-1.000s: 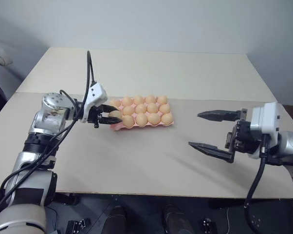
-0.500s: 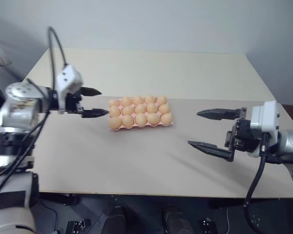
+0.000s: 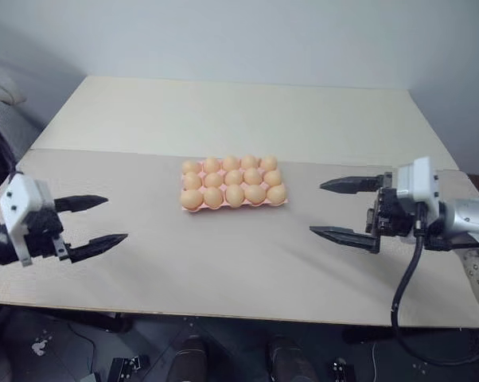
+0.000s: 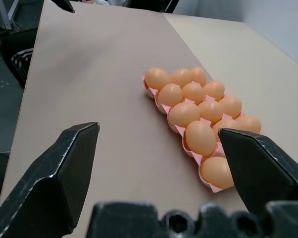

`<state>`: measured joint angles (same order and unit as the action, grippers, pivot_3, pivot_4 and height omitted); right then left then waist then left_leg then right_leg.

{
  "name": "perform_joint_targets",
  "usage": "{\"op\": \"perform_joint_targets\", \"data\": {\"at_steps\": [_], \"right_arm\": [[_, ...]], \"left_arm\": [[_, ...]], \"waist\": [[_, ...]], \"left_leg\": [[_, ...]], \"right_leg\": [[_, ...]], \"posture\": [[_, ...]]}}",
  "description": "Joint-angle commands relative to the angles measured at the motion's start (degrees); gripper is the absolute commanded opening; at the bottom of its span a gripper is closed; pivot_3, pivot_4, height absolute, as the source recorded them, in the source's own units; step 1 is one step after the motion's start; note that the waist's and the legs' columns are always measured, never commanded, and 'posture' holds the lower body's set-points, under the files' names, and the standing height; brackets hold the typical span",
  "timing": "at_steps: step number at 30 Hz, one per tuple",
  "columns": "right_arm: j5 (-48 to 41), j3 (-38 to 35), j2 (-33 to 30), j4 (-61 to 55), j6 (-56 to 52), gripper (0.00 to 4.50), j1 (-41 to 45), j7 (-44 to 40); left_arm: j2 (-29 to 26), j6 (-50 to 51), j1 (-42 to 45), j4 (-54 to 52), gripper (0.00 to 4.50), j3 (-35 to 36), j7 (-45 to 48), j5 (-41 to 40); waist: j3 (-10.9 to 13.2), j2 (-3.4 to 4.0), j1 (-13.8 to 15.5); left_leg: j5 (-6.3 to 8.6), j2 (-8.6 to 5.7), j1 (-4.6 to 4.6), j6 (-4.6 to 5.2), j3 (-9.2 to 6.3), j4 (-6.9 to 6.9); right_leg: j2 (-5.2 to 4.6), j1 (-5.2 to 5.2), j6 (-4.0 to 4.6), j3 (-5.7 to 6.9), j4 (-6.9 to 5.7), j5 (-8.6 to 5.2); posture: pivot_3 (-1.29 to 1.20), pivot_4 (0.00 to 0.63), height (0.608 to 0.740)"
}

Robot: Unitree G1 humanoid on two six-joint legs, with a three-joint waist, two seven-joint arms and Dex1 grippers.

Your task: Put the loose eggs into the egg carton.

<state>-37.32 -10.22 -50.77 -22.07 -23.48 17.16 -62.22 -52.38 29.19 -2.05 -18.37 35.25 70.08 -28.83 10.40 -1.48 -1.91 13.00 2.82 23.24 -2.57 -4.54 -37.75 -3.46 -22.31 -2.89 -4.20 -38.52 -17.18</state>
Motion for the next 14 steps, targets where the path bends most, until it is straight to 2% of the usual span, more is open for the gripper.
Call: {"op": "perform_joint_targets", "data": {"at_steps": [1,7,14], "right_arm": [[-0.5,-0.7,0.5,-2.3,0.2,4.50,0.6,1.1],[0.7,-0.4,0.2,-2.9,-0.1,4.50,0.8,2.3],[0.4,-0.6,0.8,-3.9,-0.5,4.50,0.4,3.8]], "left_arm": [[-0.2,0.5,-0.9,-2.8,4.48,3.7,-1.8,-3.2],[-1.6,0.2,-0.8,-0.3,4.48,5.1,-2.7,-4.6],[-1.5,2.6,-4.4,-4.9,4.48,8.5,-5.5,-6.9]], "waist": [[0.0,0.00,0.0],[0.0,0.01,-0.3],[0.0,0.01,-0.6]], "left_leg": [[0.00,0.00,0.00,0.00,0.00,0.00],[0.00,0.00,-0.02,0.00,0.00,0.01],[0.01,0.02,-0.06,0.00,0.00,0.08]], "right_leg": [[0.00,0.00,0.00,0.00,0.00,0.00],[0.00,0.00,0.00,0.00,0.01,0.00],[0.03,-0.02,0.04,-0.01,-0.01,-0.02]], "posture": [[0.00,0.150,0.740],[0.00,0.150,0.740],[0.00,0.150,0.740]]}}
